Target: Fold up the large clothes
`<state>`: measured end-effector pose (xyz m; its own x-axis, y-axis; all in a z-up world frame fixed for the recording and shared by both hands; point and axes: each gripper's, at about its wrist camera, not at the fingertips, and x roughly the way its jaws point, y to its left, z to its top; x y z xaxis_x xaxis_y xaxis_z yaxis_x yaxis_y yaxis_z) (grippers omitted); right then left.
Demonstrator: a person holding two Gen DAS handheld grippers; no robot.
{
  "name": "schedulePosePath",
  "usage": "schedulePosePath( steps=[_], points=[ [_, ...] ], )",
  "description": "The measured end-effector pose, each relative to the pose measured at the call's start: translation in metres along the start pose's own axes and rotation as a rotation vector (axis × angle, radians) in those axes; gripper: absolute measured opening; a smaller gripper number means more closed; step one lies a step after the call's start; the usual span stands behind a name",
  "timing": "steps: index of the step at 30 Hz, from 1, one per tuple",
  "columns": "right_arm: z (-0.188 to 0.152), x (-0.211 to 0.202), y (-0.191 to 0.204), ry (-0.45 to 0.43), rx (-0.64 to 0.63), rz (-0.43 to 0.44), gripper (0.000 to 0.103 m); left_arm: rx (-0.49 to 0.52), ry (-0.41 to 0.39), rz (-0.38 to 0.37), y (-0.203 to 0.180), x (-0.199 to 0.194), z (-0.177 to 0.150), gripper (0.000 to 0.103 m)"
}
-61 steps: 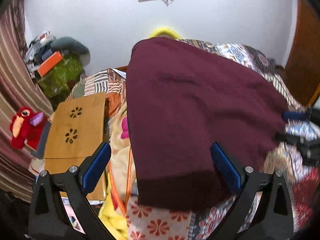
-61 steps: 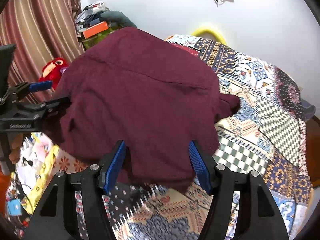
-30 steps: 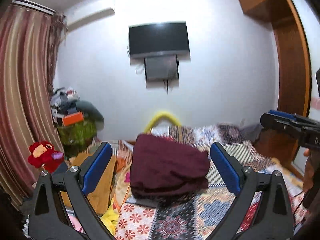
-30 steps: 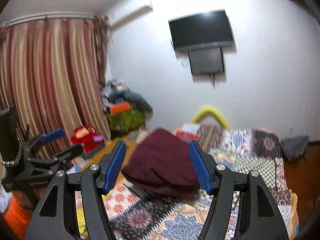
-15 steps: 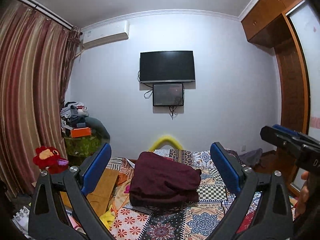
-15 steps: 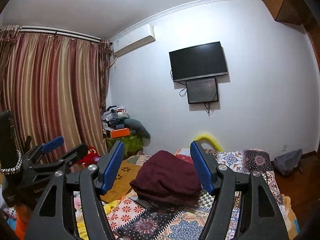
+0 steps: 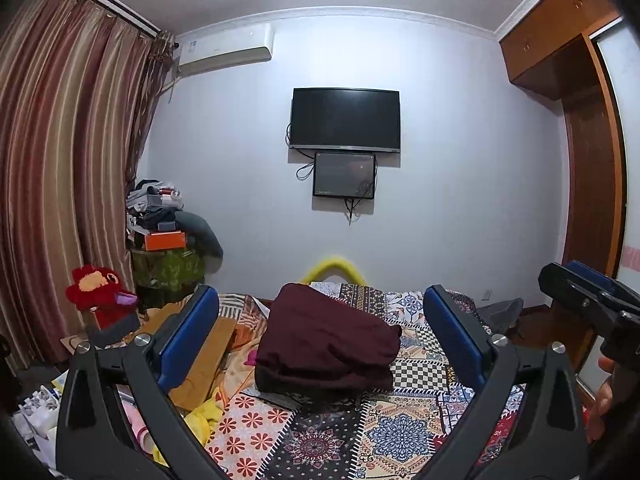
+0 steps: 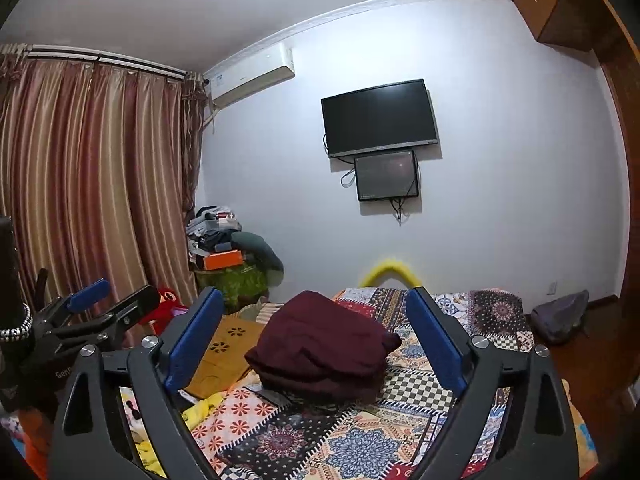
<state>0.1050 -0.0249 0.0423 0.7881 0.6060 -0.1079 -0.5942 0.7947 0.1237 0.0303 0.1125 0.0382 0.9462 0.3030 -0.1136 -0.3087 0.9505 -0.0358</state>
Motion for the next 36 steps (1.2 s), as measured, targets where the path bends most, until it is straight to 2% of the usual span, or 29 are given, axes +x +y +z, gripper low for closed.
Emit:
schedulePosePath(
  steps=[16,36],
  points=[
    [-0.0040,-0.0016,-0.0011,0.041,-0.001,-0.024,0.092,0.038,0.011,0.005,-0.0081,0.0036,-0.0055,0.103],
    [0.0017,-0.0062,0.0011,0.054,-0.017,-0.041,0.092,0.029,0.021,-0.004,-0.0098,0.0071,-0.0035,0.103]
  ],
)
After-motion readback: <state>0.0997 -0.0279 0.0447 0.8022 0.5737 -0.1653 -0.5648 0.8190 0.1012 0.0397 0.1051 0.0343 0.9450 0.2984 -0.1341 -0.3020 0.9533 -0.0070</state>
